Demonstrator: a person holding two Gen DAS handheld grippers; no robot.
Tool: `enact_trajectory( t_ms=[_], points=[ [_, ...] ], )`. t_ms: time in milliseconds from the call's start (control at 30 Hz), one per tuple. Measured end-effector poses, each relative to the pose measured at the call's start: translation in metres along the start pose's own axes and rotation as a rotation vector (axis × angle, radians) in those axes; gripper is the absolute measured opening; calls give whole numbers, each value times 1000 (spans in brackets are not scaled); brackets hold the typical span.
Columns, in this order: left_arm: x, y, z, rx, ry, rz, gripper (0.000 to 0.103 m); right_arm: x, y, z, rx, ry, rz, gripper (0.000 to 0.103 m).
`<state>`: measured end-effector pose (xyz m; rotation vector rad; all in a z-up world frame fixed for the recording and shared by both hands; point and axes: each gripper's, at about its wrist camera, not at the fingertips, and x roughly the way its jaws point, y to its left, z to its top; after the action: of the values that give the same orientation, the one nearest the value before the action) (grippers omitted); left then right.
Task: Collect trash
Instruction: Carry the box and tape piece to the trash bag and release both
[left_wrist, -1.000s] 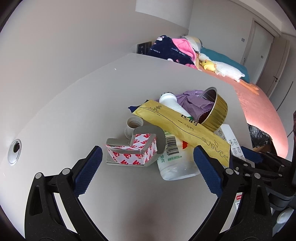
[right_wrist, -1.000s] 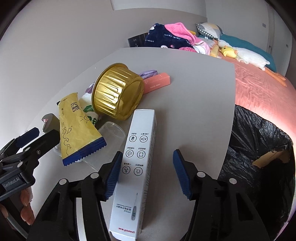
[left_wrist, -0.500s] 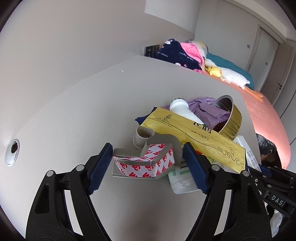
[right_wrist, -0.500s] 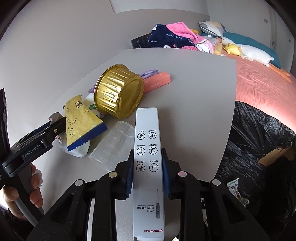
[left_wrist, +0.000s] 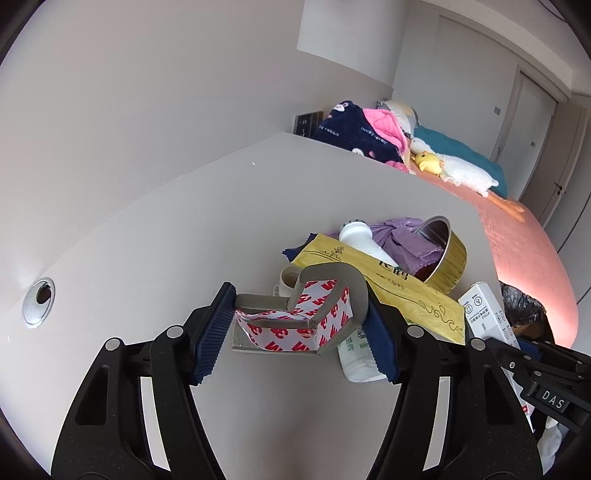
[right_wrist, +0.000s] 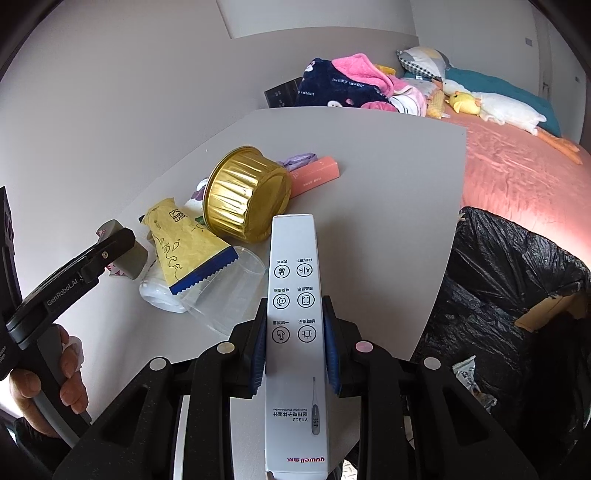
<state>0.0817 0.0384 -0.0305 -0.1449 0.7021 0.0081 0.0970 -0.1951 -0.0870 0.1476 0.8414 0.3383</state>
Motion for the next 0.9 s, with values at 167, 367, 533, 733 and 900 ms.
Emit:
enact_trajectory(
  t_ms=[167, 367, 533, 733, 900],
  points=[
    [-13, -11, 3, 10, -13, -28, 65, -11, -7, 3, 12, -21, -1, 28],
    [-17, -32, 8, 22, -24, -76, 65, -28, -21, 4, 35, -54, -9, 28],
    [-19, -53, 12, 33, -26, -125, 65, -41, -36, 6, 57, -85, -27, 28],
    [-16, -80, 16, 53, -20, -182, 65, -56, -58, 7, 92, -113, -49, 28],
    [-15, -104, 20, 80, -12, -232, 65, -68, -76, 6, 123, -134, -69, 28]
  ],
)
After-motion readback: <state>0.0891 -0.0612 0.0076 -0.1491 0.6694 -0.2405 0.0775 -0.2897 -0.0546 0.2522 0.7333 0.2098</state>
